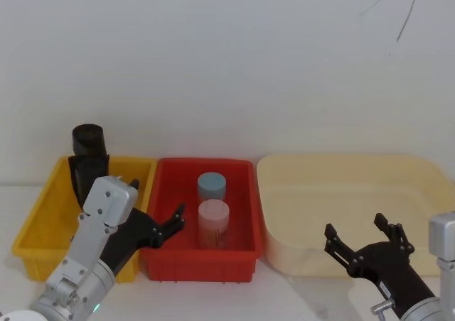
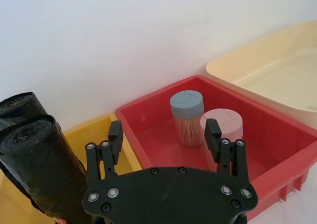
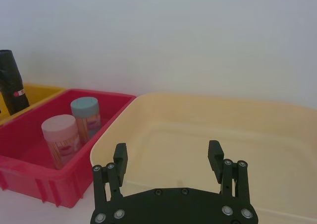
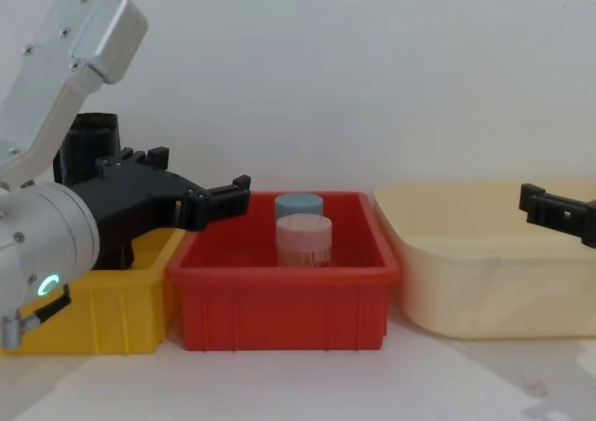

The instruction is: Pick up the garbage bag with the one hand and transfer it to the other hand.

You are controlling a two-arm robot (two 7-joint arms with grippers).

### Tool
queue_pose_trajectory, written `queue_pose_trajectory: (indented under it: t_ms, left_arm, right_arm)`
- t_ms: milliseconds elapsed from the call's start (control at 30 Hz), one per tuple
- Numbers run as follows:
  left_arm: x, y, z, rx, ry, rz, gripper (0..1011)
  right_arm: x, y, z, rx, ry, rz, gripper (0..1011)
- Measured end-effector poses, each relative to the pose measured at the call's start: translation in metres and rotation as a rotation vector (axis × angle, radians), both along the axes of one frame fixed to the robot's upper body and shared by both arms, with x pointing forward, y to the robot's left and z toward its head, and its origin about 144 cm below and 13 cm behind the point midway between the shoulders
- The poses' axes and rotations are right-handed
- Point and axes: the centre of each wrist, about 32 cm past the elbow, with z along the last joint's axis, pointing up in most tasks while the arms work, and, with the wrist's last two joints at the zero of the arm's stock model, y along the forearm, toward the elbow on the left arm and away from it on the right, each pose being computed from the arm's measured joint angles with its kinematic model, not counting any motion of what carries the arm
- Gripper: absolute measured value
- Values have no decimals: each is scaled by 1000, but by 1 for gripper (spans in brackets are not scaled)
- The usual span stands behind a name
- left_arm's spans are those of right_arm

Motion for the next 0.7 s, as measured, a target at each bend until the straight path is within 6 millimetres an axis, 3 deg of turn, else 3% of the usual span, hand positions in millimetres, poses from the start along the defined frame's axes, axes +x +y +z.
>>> queue_pose_trajectory:
  t_ms: [700]
  left_arm:
    - [0,0,0,0,0,0,1000]
  right_arm:
    - [0,0,0,0,0,0,1004]
